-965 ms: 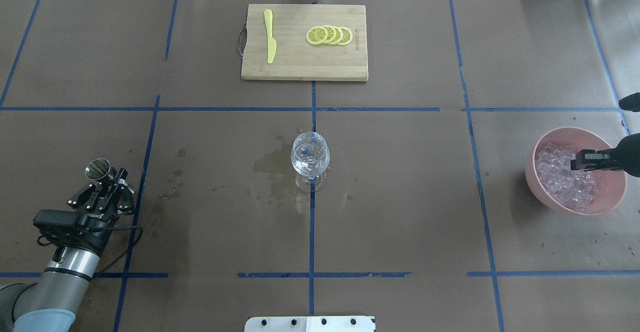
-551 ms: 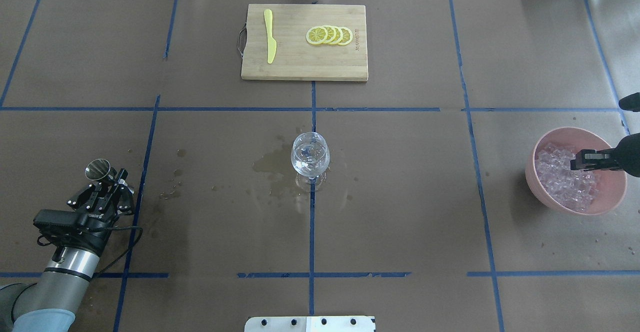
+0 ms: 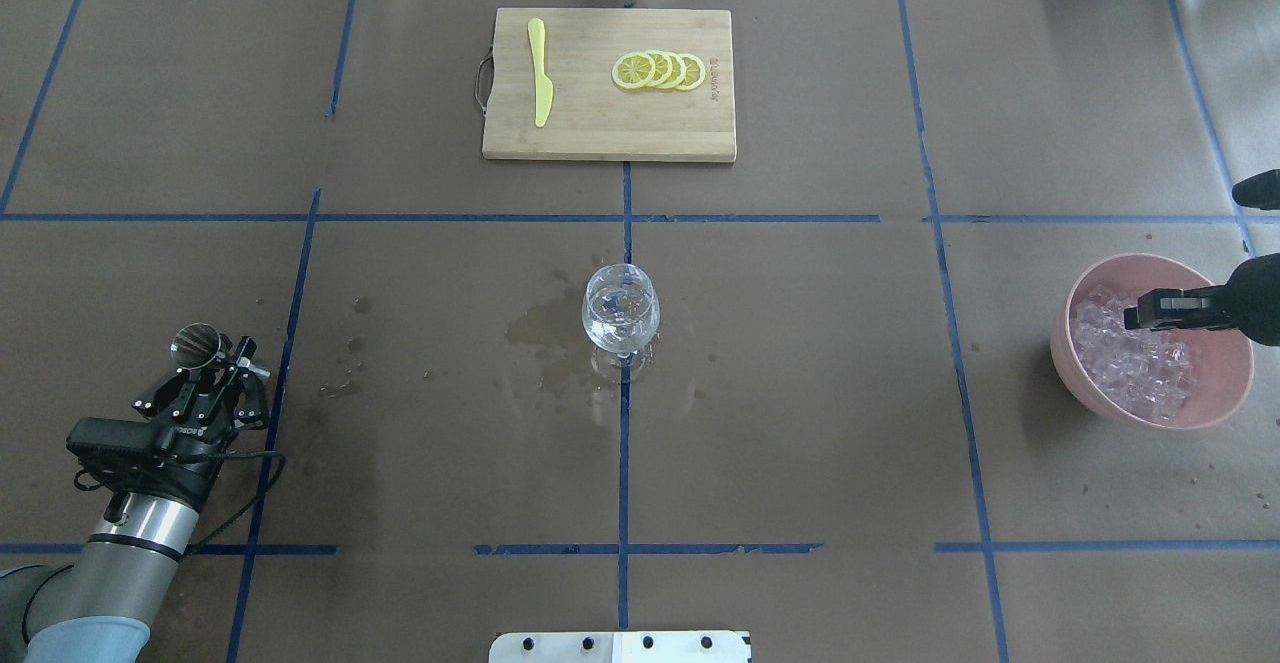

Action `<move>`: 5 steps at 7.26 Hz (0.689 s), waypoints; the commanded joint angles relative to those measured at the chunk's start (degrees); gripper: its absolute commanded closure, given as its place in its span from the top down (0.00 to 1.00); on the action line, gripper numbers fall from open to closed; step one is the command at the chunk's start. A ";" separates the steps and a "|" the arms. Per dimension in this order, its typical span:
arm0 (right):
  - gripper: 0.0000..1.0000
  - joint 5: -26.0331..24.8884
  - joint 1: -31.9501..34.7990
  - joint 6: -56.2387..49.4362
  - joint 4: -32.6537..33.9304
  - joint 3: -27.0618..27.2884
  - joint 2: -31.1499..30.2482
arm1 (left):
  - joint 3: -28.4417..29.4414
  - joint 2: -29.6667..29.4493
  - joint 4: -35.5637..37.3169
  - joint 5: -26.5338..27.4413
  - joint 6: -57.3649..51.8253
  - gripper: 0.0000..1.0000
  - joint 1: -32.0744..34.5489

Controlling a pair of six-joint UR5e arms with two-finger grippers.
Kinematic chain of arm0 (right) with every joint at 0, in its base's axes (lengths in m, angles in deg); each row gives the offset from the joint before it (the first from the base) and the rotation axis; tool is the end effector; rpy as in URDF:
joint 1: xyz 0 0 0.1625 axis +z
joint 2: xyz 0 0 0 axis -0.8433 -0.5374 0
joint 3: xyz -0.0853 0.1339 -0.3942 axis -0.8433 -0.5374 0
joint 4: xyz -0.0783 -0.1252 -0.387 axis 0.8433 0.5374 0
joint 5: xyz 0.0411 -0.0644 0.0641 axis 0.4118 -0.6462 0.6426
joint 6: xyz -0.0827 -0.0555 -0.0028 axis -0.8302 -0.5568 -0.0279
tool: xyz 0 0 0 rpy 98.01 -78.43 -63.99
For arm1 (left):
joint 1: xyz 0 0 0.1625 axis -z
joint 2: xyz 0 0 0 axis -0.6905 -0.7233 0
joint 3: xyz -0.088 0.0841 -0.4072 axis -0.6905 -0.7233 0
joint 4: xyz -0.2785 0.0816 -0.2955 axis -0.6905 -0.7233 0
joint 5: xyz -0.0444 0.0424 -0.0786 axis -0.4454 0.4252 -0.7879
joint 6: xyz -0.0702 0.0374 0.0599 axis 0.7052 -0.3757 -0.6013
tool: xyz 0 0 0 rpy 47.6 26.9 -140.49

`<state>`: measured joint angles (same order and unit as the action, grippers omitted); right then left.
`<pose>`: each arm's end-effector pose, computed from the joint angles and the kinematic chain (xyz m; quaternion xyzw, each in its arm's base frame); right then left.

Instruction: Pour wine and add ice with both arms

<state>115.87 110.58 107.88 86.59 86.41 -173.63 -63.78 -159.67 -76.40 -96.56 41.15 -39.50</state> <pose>-0.1722 -0.3733 0.4786 0.0996 -0.4293 0.0579 0.8958 0.4130 -0.2581 0.5437 0.5777 0.3239 -0.2036 0.7210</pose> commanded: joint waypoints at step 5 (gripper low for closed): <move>0.00 4.03 -0.09 5.61 0.07 2.14 9.04 | 0.26 0.00 0.00 -0.09 0.00 0.47 0.05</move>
<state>119.25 110.54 111.25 86.59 88.55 -167.24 -63.55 -159.67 -76.40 -96.64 41.15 -39.50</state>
